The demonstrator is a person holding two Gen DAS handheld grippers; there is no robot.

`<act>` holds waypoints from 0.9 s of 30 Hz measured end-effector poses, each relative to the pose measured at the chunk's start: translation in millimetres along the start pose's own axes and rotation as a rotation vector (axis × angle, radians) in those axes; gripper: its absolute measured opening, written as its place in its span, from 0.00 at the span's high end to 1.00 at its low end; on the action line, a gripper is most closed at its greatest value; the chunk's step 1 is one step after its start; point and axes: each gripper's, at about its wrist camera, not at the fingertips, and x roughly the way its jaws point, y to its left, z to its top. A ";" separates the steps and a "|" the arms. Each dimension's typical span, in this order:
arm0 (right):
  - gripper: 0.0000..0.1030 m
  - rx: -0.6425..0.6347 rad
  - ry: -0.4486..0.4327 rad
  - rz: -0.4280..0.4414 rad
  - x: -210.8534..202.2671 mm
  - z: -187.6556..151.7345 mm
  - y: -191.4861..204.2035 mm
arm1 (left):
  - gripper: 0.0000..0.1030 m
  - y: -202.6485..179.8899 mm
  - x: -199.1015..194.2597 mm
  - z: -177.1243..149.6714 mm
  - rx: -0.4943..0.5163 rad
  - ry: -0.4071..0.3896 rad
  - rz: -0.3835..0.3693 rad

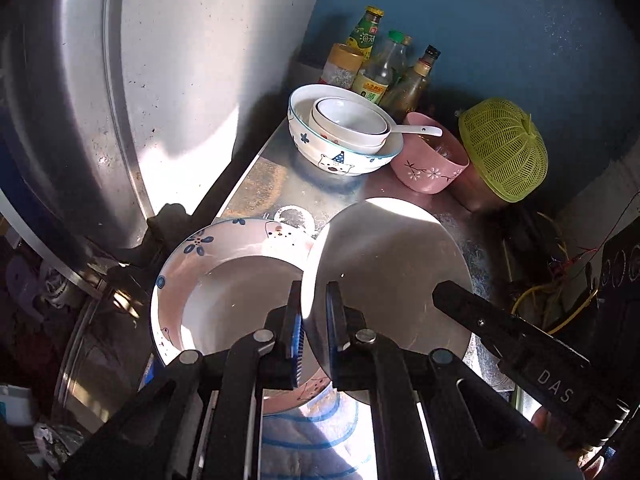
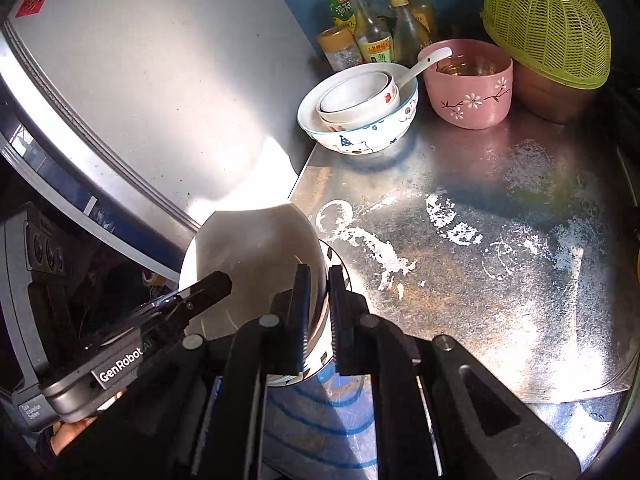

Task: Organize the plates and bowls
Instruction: 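Lift the small bowl with both grippers and carry it to the stack, then lower the small bowl into the stacked bowls and open both grippers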

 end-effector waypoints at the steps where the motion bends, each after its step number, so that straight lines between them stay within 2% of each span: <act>1: 0.91 -0.012 0.009 0.006 3.2 0.4 6.0 | 0.92 5.5 -2.0 -0.1 -0.010 -0.003 0.009; 14: 0.91 -0.109 0.105 0.041 42.8 -0.2 46.6 | 0.92 55.5 -5.3 -6.6 -0.120 -0.001 0.068; 27: 0.91 -0.126 0.135 0.035 54.1 -0.9 49.0 | 0.93 63.2 3.1 -11.6 -0.144 0.022 0.072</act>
